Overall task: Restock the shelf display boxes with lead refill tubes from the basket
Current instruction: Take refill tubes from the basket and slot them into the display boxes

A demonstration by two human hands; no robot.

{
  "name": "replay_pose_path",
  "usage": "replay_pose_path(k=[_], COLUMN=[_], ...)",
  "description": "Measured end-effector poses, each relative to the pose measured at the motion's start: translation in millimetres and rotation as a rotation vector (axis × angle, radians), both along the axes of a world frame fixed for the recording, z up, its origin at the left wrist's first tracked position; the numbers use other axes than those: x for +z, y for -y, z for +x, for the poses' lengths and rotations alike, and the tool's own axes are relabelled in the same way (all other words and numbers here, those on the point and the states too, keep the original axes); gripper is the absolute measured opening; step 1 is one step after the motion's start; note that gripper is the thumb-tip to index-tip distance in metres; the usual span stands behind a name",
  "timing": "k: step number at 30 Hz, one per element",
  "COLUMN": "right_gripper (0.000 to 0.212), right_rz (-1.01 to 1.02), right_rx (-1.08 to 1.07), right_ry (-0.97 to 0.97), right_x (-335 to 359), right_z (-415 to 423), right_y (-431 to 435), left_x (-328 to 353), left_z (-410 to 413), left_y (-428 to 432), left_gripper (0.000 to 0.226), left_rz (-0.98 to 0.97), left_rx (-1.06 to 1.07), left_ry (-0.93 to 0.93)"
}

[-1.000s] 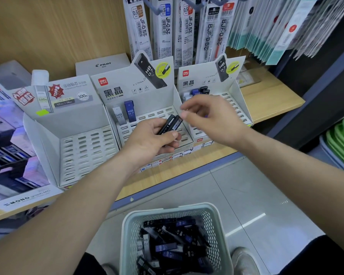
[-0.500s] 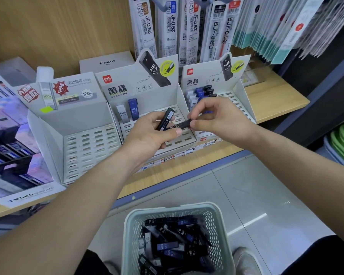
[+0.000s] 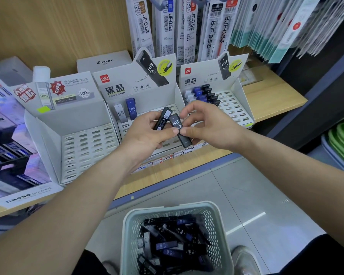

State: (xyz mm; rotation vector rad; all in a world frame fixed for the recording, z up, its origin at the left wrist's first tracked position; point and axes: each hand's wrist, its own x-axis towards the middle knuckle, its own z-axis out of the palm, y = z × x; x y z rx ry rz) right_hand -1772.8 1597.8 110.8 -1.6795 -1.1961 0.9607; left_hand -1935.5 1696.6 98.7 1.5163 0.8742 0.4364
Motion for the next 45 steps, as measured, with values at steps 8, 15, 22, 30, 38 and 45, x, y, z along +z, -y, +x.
replay_pose_path(k=[8,15,22,30,38,45], right_gripper=[0.024,0.019,0.026,0.015,0.012,0.013], right_rz=[0.065,0.219,0.099,0.048,0.003,0.114], right_rx=[-0.130,-0.474,-0.444,-0.392,-0.317,-0.355], right_ry=[-0.008,0.167,0.335,0.485,0.657,0.693], right_x=[7,11,-11,-14,-16,-1], right_z=[18,72,83,87,82,70], right_y=[6,21,22,20,15,14], left_x=[-2,-8,-12,-12,-8,-5], left_z=[2,5,7,5,3,1], left_y=[0,2,3,1,2,3], left_gripper=[0.010,0.016,0.017,0.016,0.014,0.016], left_rz=[0.011,0.081,0.058,0.029,0.013,-0.003], left_rx=[-0.040,-0.084,-0.101,-0.093,-0.092,-0.093], left_ry=[-0.049,-0.121,-0.134,-0.138,-0.139,-0.113])
